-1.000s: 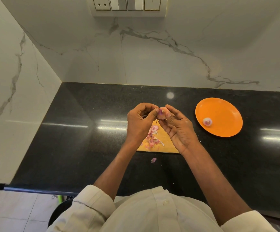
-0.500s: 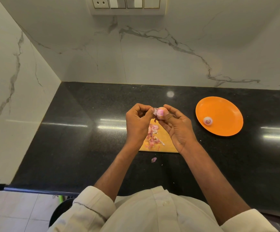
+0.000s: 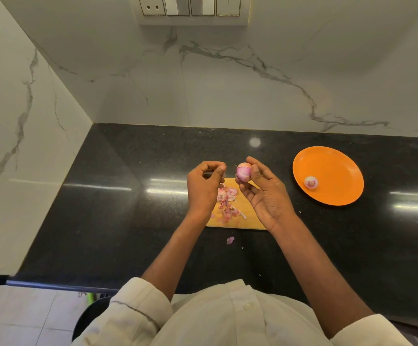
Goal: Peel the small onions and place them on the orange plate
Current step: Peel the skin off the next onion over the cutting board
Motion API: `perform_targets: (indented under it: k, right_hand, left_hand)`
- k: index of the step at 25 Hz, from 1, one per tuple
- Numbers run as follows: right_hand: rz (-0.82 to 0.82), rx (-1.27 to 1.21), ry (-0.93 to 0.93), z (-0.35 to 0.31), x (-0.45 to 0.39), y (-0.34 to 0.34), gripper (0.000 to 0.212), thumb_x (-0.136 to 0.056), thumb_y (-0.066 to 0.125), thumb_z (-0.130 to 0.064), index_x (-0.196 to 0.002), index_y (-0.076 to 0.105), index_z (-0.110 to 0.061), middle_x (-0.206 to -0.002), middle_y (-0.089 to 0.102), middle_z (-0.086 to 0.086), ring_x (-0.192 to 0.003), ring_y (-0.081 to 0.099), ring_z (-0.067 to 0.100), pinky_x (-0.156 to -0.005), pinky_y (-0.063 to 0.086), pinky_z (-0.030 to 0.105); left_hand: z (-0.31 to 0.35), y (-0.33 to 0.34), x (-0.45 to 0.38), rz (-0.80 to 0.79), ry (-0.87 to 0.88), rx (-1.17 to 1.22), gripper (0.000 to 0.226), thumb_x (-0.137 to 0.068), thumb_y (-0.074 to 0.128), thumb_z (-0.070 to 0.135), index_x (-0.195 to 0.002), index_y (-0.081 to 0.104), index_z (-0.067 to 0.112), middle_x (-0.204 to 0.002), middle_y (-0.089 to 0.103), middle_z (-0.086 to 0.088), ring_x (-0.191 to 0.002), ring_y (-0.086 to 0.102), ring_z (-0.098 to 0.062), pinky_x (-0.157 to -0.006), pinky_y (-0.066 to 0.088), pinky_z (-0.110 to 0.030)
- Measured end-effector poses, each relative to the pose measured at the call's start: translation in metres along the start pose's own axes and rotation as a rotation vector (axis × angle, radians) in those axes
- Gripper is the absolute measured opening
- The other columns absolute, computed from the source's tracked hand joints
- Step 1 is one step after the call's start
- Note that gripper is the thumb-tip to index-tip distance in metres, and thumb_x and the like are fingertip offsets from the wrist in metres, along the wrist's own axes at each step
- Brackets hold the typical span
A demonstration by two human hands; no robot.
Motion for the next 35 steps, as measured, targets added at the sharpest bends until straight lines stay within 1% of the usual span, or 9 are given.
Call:
perform_targets:
  k: [4,8,11,16,19,21,28,31,35]
  right_hand:
    - [0.063,0.025,-0.001,0.002,0.000,-0.003,0.030,-0.096,0.072,-0.015,-0.125,0.073,-0.013,-0.118,0.079,0.008,-0.111,0.075,0.027,-0.086,0.062,0.035]
    - [0.053,0.009,0.007,0.001,0.002,-0.002,0.029,-0.097,0.071,-0.013,-0.125,0.075,-0.010,-0.117,0.079,0.010,-0.109,0.077,0.023,-0.088,0.063,0.036]
    - [0.033,0.015,0.011,-0.002,0.003,-0.002,0.028,-0.101,0.067,-0.018,-0.125,0.075,-0.009,-0.118,0.078,0.011,-0.109,0.076,0.022,-0.089,0.062,0.035]
    - [-0.023,0.125,-0.060,-0.008,0.006,-0.003,0.026,-0.103,0.061,-0.009,-0.127,0.073,-0.007,-0.110,0.080,0.008,-0.100,0.078,0.016,-0.076,0.062,0.025]
    - [-0.026,0.227,-0.110,-0.009,0.007,-0.004,0.025,-0.101,0.064,-0.009,-0.124,0.074,-0.007,-0.109,0.080,0.008,-0.094,0.077,0.013,-0.072,0.059,0.021]
    - [-0.021,0.281,-0.135,-0.010,0.007,-0.004,0.024,-0.100,0.066,-0.010,-0.122,0.076,-0.008,-0.109,0.080,0.008,-0.093,0.077,0.013,-0.071,0.059,0.021]
    - [-0.019,0.254,-0.110,-0.005,0.007,-0.001,0.024,-0.101,0.066,-0.009,-0.123,0.075,-0.007,-0.104,0.081,0.006,-0.086,0.077,0.011,-0.067,0.059,0.020]
    - [-0.022,0.243,-0.092,-0.002,0.007,0.001,0.024,-0.100,0.066,-0.009,-0.122,0.076,-0.007,-0.107,0.081,0.008,-0.090,0.078,0.014,-0.072,0.061,0.025]
    - [-0.018,0.208,-0.057,0.003,0.005,0.002,0.025,-0.099,0.066,-0.008,-0.123,0.075,-0.008,-0.113,0.080,0.010,-0.108,0.077,0.024,-0.093,0.063,0.039]
  left_hand:
    - [0.003,0.004,0.004,-0.100,0.042,-0.101,0.021,-0.101,0.074,0.033,-0.115,0.078,0.018,-0.109,0.076,0.004,-0.086,0.073,-0.013,-0.075,0.061,-0.029]
    - [0.014,0.010,0.007,-0.250,0.136,-0.093,0.029,-0.096,0.081,0.026,-0.123,0.077,0.015,-0.110,0.079,0.004,-0.100,0.075,-0.011,-0.087,0.065,-0.034]
    - [0.017,0.009,0.009,-0.245,0.230,-0.178,0.025,-0.097,0.080,0.025,-0.120,0.079,0.014,-0.106,0.081,0.004,-0.100,0.077,-0.011,-0.091,0.065,-0.037]
    - [0.024,0.005,0.007,-0.268,0.269,-0.215,0.019,-0.097,0.079,0.022,-0.113,0.082,0.012,-0.099,0.082,0.001,-0.092,0.079,-0.014,-0.086,0.066,-0.039]
    - [0.030,0.009,0.008,-0.266,0.377,-0.405,0.005,-0.096,0.079,0.017,-0.098,0.077,0.013,-0.082,0.075,0.002,-0.072,0.072,-0.013,-0.067,0.061,-0.031]
    - [0.033,0.012,0.008,-0.240,0.394,-0.459,0.008,-0.095,0.079,0.014,-0.090,0.073,0.014,-0.074,0.070,0.003,-0.063,0.064,-0.009,-0.060,0.054,-0.025]
    - [0.033,0.009,0.009,-0.184,0.307,-0.405,0.010,-0.092,0.079,0.011,-0.087,0.070,0.014,-0.073,0.070,0.004,-0.062,0.065,-0.007,-0.060,0.052,-0.018]
    - [0.032,0.007,0.010,-0.158,0.268,-0.363,0.009,-0.090,0.079,0.012,-0.088,0.071,0.014,-0.075,0.071,0.003,-0.065,0.066,-0.009,-0.062,0.056,-0.022]
    - [0.030,0.004,0.008,-0.124,0.199,-0.280,0.010,-0.088,0.081,0.011,-0.089,0.071,0.013,-0.078,0.072,0.001,-0.068,0.067,-0.008,-0.065,0.059,-0.024]
Point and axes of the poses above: each hand's wrist, its own x-axis away from the middle knuckle, its own y-axis out of the palm, z = x × y, the point moved 2 cm from there along -x, towards the middle knuckle
